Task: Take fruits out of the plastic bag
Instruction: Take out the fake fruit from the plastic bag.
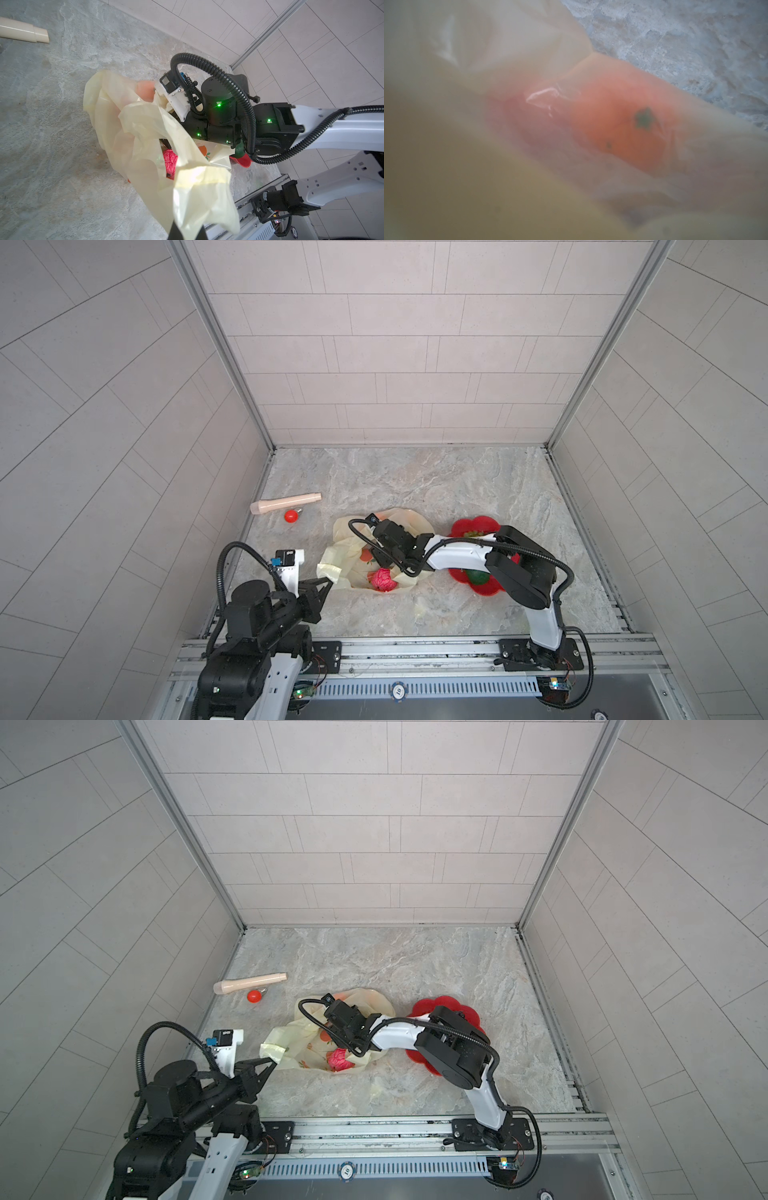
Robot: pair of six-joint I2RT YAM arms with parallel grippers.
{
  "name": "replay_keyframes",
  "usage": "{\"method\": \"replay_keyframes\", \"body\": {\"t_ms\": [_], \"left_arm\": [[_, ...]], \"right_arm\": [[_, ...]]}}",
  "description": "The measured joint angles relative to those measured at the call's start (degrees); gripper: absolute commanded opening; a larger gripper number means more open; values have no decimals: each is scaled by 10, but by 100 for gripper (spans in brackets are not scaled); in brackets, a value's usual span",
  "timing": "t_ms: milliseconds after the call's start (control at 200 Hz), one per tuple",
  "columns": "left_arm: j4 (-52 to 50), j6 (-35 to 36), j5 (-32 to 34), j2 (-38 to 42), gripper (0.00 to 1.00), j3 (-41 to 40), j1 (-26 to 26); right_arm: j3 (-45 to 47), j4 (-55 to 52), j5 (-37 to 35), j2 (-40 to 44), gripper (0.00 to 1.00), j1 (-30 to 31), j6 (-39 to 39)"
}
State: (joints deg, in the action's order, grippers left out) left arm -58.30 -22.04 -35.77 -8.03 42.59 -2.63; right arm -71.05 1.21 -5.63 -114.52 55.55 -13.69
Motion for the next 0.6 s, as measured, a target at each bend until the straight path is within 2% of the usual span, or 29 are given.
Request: {"method": "replay_keyframes", "body": {"t_ms": [310, 595], "left_arm": [[0, 0, 0, 0, 4, 0, 1], [0, 0, 1, 1, 4, 0, 4]], "right_arm": [[6, -18, 8, 31, 46, 0, 0], [6, -23, 38, 103, 45, 0, 0]]}}
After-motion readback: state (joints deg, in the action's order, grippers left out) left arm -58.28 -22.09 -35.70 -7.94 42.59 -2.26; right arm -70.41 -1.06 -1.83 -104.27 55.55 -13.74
